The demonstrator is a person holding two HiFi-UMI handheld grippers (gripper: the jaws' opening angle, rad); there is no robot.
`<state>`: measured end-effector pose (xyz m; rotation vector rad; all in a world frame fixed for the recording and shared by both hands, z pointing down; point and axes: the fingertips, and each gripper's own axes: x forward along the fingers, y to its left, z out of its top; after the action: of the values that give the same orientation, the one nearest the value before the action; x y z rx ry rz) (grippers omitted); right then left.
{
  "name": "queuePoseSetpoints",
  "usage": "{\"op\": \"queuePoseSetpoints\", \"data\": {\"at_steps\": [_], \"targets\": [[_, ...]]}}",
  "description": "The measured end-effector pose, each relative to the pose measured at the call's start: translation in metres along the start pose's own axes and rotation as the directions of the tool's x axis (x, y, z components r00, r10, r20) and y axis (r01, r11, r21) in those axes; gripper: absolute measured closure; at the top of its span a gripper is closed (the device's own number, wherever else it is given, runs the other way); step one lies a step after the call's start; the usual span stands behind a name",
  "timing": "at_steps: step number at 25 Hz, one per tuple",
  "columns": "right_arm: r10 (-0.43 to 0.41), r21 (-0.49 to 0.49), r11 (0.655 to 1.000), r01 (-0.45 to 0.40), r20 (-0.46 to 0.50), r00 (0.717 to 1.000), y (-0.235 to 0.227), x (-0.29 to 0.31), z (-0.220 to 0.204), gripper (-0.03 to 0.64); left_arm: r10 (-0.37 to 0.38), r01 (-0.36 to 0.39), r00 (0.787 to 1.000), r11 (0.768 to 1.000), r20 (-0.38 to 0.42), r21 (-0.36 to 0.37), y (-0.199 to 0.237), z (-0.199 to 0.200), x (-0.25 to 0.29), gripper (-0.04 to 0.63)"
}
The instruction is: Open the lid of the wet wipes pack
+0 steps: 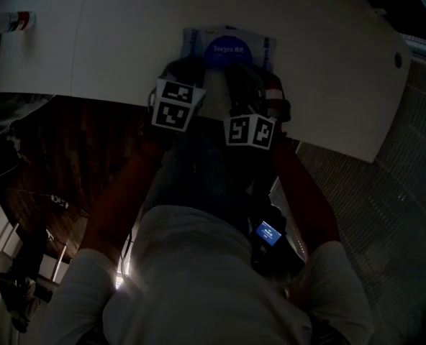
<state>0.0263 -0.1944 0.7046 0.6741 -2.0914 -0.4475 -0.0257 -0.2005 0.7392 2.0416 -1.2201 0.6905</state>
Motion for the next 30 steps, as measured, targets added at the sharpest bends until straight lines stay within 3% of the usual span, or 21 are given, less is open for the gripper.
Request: {"op": "queuePoseSetpoints", "data": {"at_steps": [8,16,24,30], "targets": [[-0.047,-0.007,0.999,0.047,0.038,0.998,-0.013,-0.010,0.012,0.512,-0.004,0.004,1.000,1.000,-0.002,0.013,-0.001,-0.002,0.001,0.594],[-0.148,-0.005,0.989,0.149,0.094,0.985,-0.060,-0.010,0.037,0.514,-0.008,0.008,1.000,1.000,-0.003,0.011,-0.001,-0.002,0.002,0.594],[-0.209,-0.037,0.976,0.215,0.118,0.971,-0.101,0.021,0.046,0.528,-0.016,0.016,1.000,1.000,0.000,0.006,-0.001,-0.002,0.002,0.594],[-0.188,-0.065,0.979,0.194,0.088,0.978,-0.112,0.063,0.025,0.534,-0.017,0.017,1.000,1.000,0.006,0.006,-0.003,-0.001,0.002,0.594]]}}
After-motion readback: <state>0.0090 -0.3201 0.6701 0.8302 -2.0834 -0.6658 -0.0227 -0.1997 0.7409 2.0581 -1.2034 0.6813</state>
